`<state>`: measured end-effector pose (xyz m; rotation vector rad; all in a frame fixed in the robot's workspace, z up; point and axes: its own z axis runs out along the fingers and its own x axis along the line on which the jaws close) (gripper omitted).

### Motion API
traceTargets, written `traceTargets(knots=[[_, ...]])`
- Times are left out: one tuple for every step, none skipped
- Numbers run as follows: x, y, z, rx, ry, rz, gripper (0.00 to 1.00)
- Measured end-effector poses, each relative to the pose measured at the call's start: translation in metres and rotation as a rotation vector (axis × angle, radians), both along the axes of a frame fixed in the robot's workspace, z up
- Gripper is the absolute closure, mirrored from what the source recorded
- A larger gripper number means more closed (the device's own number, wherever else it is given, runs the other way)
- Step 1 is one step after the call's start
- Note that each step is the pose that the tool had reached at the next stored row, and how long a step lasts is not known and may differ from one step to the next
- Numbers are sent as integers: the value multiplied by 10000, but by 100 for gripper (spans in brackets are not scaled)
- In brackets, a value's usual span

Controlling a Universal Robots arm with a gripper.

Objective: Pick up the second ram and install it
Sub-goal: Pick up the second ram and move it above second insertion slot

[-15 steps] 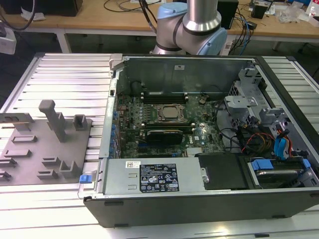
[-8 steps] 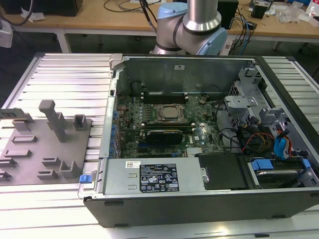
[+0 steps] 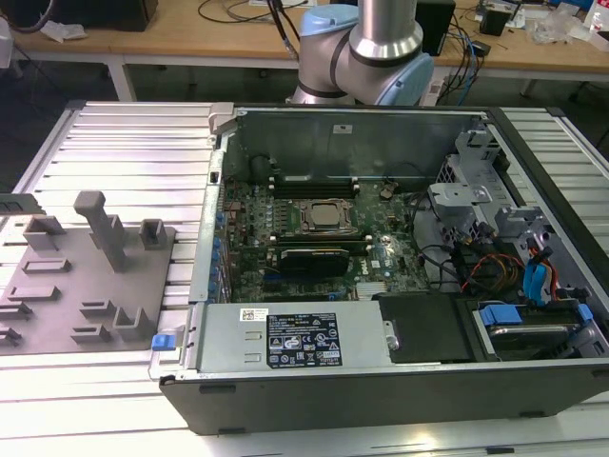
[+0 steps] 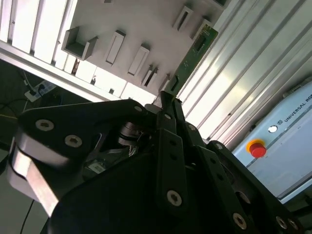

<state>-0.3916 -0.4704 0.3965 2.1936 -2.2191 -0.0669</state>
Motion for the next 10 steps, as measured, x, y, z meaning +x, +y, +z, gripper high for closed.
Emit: traceTargets(knots=[[0,2,35,0,0,0,87],[0,4,61,0,0,0,87],[0,8,94,0,1,-1,87],[0,13,143,0,0,0,87],[0,15,176,0,1,1,87],[1,17,198,0,0,1,87],[0,19,232,0,-1,0,87],[0,20,254,0,0,0,87],[0,22,282,1,0,0,87],[0,25,323,0,1,-1,87]])
